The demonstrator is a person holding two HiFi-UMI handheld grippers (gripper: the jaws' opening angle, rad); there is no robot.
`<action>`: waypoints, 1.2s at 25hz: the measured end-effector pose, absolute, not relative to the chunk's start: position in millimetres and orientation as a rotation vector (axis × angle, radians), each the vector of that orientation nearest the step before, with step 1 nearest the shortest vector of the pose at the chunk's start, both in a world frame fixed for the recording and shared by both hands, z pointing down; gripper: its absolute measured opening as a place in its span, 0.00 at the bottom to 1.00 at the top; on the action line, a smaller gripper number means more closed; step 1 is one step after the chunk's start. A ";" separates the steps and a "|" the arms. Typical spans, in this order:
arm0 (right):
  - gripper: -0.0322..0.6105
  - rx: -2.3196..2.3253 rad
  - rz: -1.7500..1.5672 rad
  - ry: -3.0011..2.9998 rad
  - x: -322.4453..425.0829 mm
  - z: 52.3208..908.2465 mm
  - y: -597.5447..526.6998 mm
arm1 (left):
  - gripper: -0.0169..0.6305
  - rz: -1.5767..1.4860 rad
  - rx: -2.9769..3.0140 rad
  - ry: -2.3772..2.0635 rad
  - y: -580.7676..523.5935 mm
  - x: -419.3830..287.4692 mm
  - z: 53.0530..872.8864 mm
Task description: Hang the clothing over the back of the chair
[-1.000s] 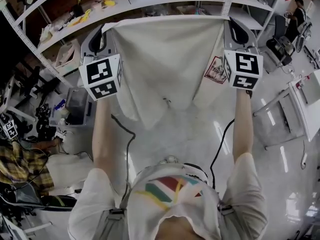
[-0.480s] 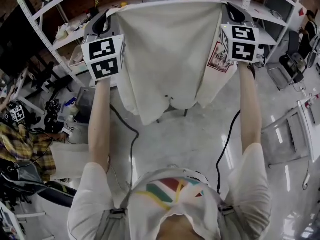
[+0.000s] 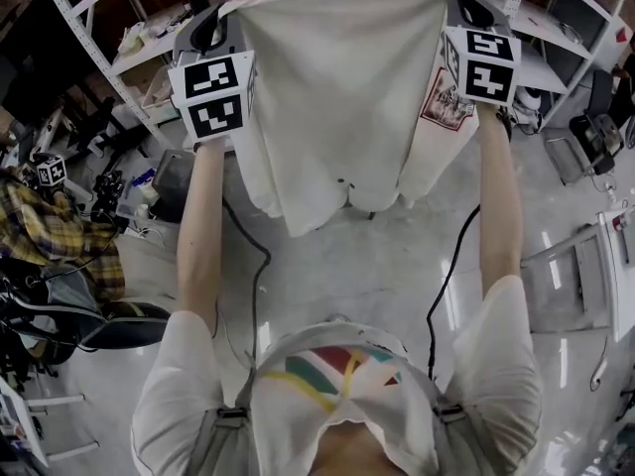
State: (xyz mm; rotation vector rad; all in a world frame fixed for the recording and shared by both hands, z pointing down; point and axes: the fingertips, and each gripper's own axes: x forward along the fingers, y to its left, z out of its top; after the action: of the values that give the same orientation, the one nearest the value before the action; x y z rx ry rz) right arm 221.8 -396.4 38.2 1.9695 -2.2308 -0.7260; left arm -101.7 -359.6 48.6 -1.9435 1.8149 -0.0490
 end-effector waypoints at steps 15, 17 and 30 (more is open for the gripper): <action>0.06 1.984 -0.845 -2.218 227.6 -2.2 -410.2 | 0.05 -0.036 -1.846 1.795 -378.4 -97.8 -1.7; 0.06 1.988 -0.875 -2.210 226.8 -11.5 -408.9 | 0.05 -0.026 -1.832 1.796 -379.1 -98.1 -9.2; 0.06 1.896 -0.691 -2.200 218.6 80.5 -441.7 | 0.05 -0.207 -1.962 1.870 -419.7 -104.4 102.3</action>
State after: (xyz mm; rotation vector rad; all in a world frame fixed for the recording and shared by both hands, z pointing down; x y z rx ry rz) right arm 218.6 -441.7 80.5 1.8961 -2.2003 -0.6913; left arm -104.4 -419.7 102.3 -1.9616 1.8696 -0.2065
